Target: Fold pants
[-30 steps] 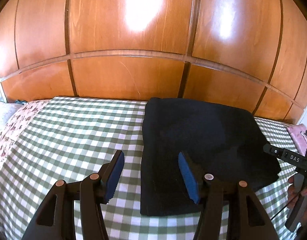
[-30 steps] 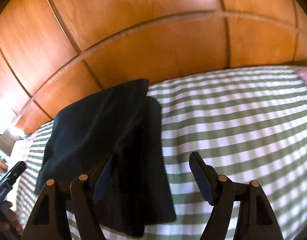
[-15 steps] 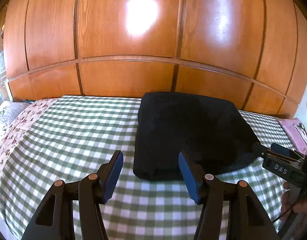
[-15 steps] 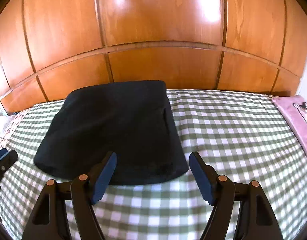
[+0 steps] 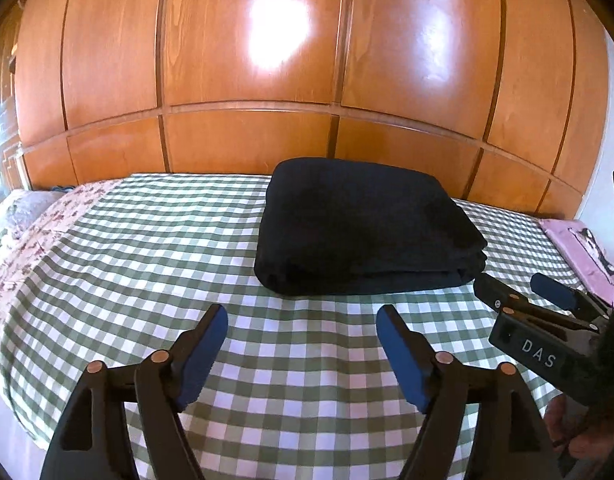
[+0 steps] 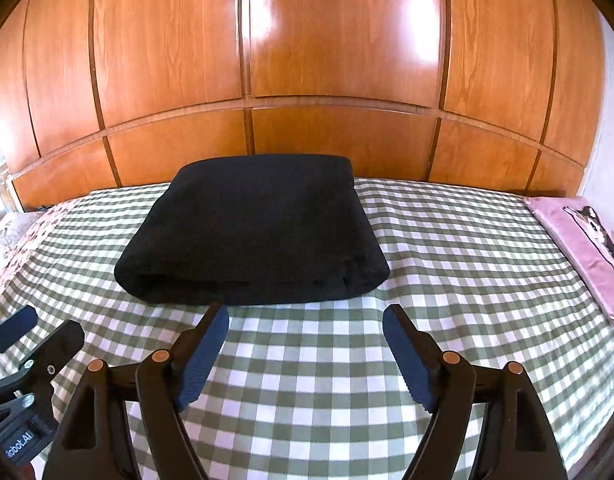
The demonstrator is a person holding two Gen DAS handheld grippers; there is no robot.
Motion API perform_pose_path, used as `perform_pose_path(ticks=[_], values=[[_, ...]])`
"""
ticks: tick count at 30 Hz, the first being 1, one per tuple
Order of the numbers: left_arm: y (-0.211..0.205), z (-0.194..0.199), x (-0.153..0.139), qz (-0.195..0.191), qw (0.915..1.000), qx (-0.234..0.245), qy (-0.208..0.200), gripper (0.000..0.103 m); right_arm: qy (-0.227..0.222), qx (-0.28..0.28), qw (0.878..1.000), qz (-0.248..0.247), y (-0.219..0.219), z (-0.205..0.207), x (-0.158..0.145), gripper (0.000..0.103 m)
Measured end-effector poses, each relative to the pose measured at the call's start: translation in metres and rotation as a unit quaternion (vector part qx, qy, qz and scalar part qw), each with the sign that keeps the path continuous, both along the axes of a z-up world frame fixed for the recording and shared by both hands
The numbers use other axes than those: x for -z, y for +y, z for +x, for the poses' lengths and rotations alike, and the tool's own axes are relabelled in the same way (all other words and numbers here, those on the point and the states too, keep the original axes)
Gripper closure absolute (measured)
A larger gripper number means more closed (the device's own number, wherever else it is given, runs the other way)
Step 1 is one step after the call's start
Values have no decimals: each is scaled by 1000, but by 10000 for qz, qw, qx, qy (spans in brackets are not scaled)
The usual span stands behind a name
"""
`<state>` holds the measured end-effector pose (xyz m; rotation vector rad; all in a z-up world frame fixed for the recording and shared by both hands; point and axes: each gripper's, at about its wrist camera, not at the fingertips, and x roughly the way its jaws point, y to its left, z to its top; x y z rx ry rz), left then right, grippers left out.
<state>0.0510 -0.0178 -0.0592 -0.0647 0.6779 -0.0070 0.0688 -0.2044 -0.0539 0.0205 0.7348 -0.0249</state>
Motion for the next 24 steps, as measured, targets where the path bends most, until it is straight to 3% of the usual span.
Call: perform_pose_path(ticks=[24], values=[[2,-6,-8,9,9997,-237,-43,20,-75,-112,9999,-54,6,-11,-5,23]])
